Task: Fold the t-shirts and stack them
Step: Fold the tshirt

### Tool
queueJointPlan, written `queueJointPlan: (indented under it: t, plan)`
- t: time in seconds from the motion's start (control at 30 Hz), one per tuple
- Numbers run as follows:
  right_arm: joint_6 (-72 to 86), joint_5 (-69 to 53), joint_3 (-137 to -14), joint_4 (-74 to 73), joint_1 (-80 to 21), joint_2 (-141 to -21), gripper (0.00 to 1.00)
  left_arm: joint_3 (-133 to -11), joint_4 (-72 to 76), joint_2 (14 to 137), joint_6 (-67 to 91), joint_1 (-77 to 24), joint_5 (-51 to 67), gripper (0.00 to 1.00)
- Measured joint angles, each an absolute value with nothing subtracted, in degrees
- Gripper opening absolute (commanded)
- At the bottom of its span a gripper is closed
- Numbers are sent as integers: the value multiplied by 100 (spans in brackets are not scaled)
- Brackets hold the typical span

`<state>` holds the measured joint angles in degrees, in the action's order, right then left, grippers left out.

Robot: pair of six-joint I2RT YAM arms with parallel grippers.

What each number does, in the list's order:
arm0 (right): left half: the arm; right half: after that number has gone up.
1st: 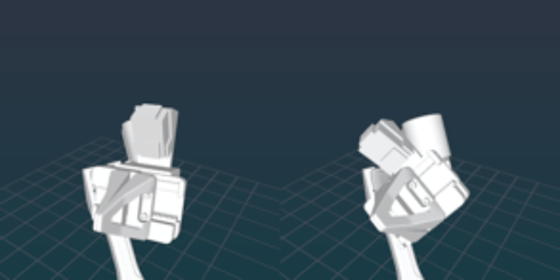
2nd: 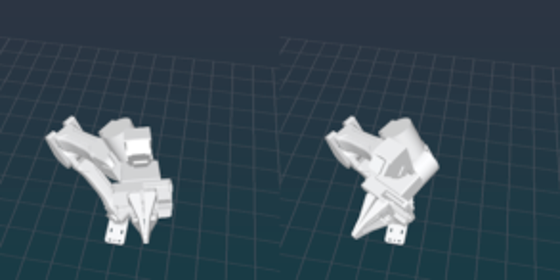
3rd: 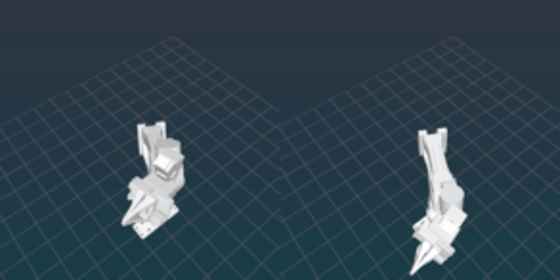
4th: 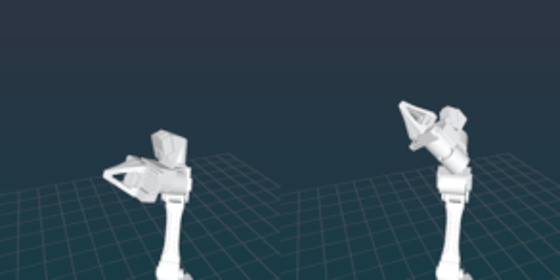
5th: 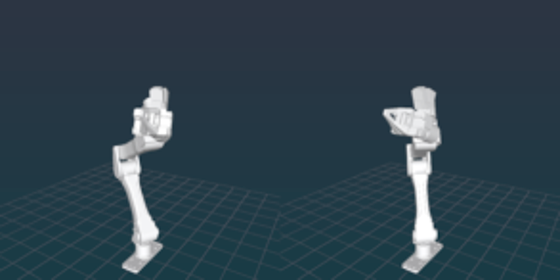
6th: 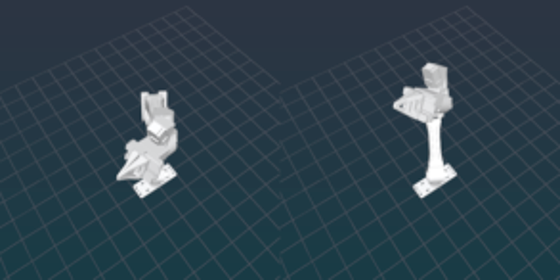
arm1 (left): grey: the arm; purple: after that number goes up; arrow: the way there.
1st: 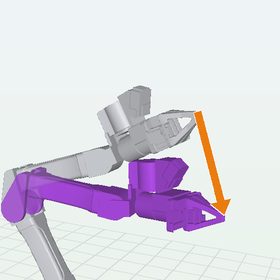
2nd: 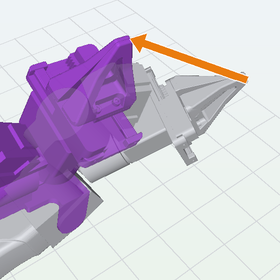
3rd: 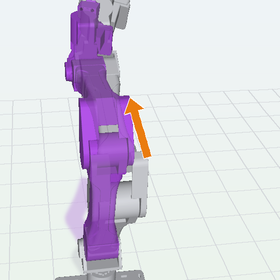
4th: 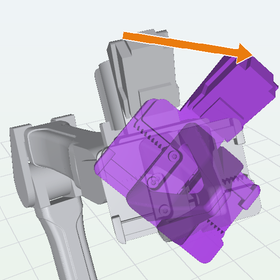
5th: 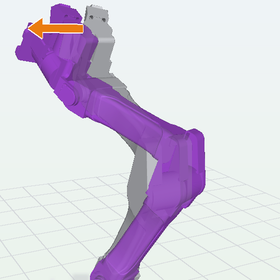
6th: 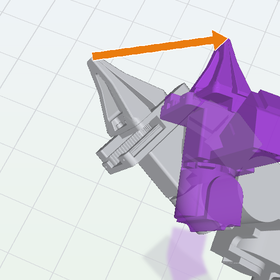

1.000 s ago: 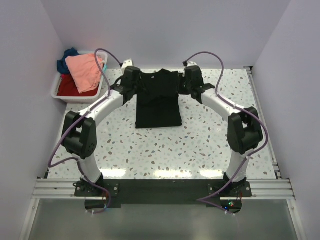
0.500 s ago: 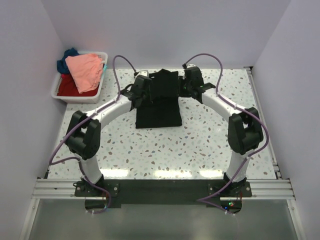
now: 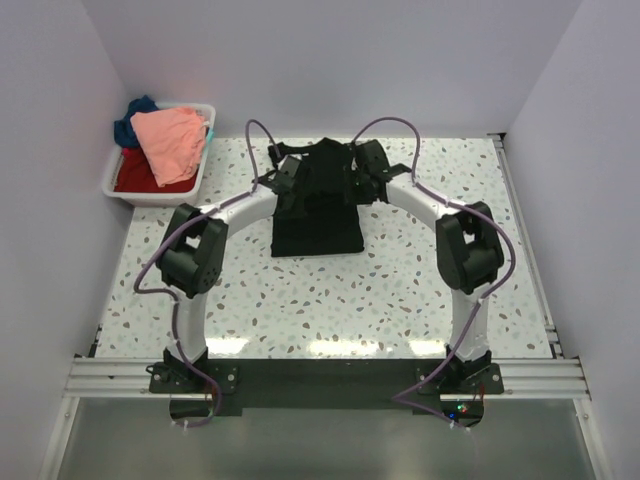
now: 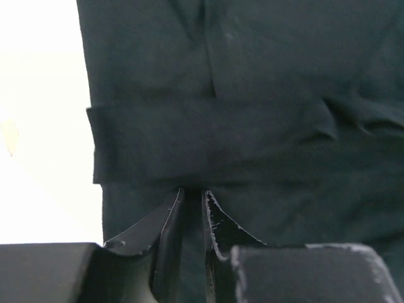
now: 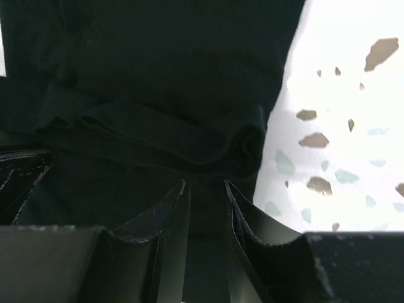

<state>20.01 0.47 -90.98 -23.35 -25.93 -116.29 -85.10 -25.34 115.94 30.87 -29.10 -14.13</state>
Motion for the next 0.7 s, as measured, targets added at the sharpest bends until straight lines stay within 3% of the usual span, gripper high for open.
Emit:
queueJointPlan:
  t: [0.53, 0.7]
  plan:
    - [1944, 204, -10656, -2596, -2615, -12724, 28, -9485, -2368, 12355, 3033, -2342, -1776, 28]
    - [1957, 381, -10739, -2617, -2615, -12755, 30, -9638, -2314, 12342, 3015, -2342, -1844, 34]
